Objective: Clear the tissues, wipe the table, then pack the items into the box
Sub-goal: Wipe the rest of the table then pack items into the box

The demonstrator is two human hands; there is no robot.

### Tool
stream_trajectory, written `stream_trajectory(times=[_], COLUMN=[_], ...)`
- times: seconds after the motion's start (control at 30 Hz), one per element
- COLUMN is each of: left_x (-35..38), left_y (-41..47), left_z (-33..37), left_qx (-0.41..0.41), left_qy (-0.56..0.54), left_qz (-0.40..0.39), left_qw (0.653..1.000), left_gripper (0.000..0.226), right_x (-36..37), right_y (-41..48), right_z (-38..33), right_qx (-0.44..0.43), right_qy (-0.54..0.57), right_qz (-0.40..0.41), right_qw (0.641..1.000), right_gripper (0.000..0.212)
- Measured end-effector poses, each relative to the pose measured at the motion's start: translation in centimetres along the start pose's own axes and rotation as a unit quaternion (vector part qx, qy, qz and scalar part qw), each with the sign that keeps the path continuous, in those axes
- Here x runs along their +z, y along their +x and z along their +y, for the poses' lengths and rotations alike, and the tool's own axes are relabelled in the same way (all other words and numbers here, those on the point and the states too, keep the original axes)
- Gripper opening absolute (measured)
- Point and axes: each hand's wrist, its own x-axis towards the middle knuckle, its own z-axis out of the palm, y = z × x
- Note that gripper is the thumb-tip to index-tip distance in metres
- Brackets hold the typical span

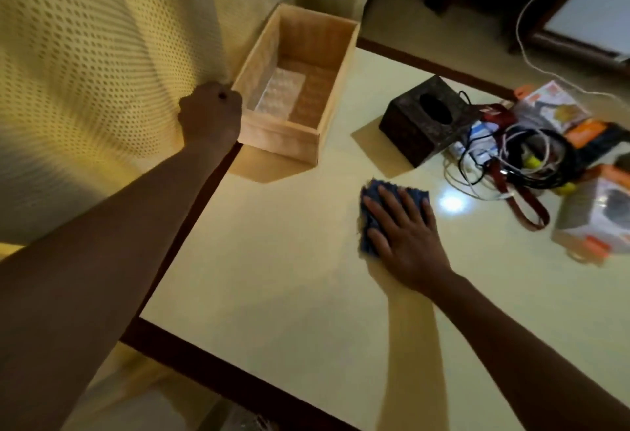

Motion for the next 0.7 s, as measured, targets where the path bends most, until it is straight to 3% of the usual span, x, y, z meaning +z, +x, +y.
stream_trajectory(times=[0.1, 0.23, 0.3, 0.43, 0.53, 0.6, 0.7], left_x=[1.0, 1.7, 1.1, 0.0, 0.6, 1.4, 2.2], left_y=[0.0, -1.9, -3.2, -7.5, -12.1, -15.8, -21.9], left_z=[0.2, 1.8, 2.1, 0.2, -2.4, -4.4, -7.2], left_qx=[0.014, 0.009, -0.012, -0.018, 0.002, 0.051, 0.125], left_qy=[0.005, -0.054, -0.082, -0.124, -0.089, -0.076, -0.045], left_qz=[-0.002, -0.036, -0.057, -0.097, -0.116, -0.137, -0.17], left_qw=[1.0, 0.998, 0.995, 0.987, 0.989, 0.986, 0.977], left_gripper=[0.045, 0.047, 0.047, 0.048, 0.045, 0.04, 0.039], right_x=[-0.3, 0.5, 0.9, -0.2, -0.6, -0.1, 1.7], right_y=[2.9, -5.0, -10.3, -11.0, -5.6, -3.9, -9.2], right_z=[-1.6, -4.9, -2.6, 5.1, 5.3, 1.7, -6.5], right_qx=[0.075, -0.048, -0.052, 0.165, 0.242, 0.211, 0.06], right_qy=[0.036, 0.03, 0.012, 0.032, 0.053, 0.066, 0.035], right_qz=[0.002, -0.023, -0.022, -0.002, 0.029, 0.027, 0.016], right_qw=[0.997, 0.998, 0.998, 0.986, 0.968, 0.975, 0.997], right_gripper=[0.061, 0.059, 0.06, 0.06, 0.061, 0.061, 0.06])
